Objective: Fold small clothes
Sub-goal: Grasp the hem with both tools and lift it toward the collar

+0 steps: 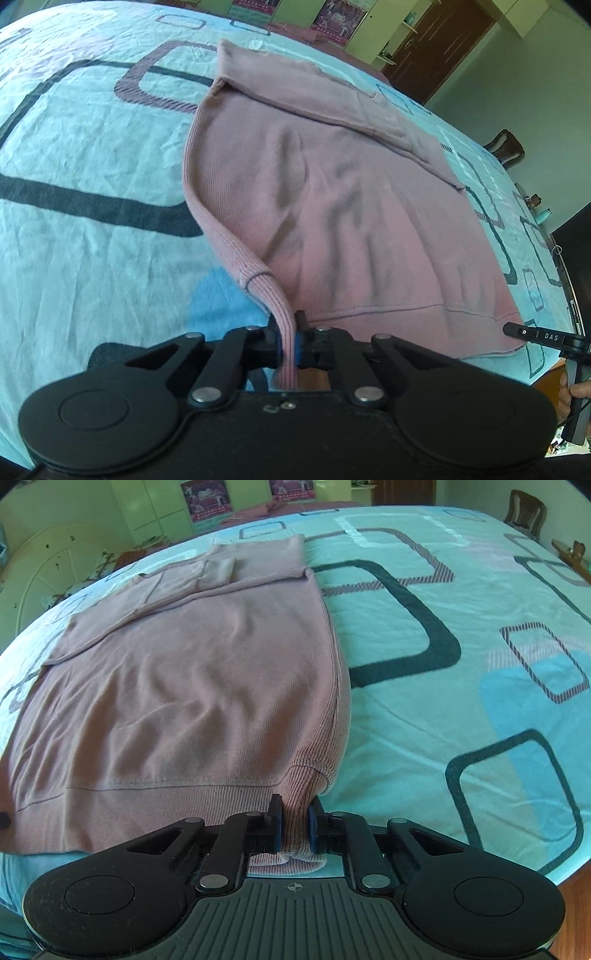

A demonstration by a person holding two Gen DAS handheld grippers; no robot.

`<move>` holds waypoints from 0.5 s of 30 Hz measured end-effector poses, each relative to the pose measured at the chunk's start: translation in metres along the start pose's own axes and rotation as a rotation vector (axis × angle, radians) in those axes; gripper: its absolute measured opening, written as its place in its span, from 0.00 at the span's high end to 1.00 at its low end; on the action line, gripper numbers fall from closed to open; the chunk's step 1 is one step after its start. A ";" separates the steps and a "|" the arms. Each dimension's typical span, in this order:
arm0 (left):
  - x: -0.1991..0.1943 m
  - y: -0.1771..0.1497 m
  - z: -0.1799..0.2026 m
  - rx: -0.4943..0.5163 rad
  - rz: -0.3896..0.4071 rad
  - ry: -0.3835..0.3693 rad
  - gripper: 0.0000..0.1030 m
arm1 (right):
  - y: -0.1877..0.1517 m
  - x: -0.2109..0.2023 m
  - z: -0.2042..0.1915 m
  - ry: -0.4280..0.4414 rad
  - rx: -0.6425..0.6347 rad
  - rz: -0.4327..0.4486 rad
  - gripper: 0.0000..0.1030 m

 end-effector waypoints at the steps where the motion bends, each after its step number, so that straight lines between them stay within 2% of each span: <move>1: -0.004 0.005 0.003 0.004 0.016 -0.005 0.96 | 0.003 -0.003 -0.002 0.007 -0.009 0.011 0.88; 9: -0.027 0.057 0.025 0.039 0.176 -0.012 0.96 | 0.049 -0.029 -0.018 0.078 -0.048 0.124 0.88; 15: -0.033 0.106 0.034 0.048 0.289 -0.004 0.96 | 0.105 -0.041 -0.023 0.128 -0.031 0.229 0.89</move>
Point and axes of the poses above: each gripper's, at about its wrist camera, not at the fingertips, and x roughly the way its jaws point, z to its right, y to its top, the point moved 9 cm from there along x, roughly the way its jaws point, and after that the axes turned 2 degrees about x, right-handed, at the moved point
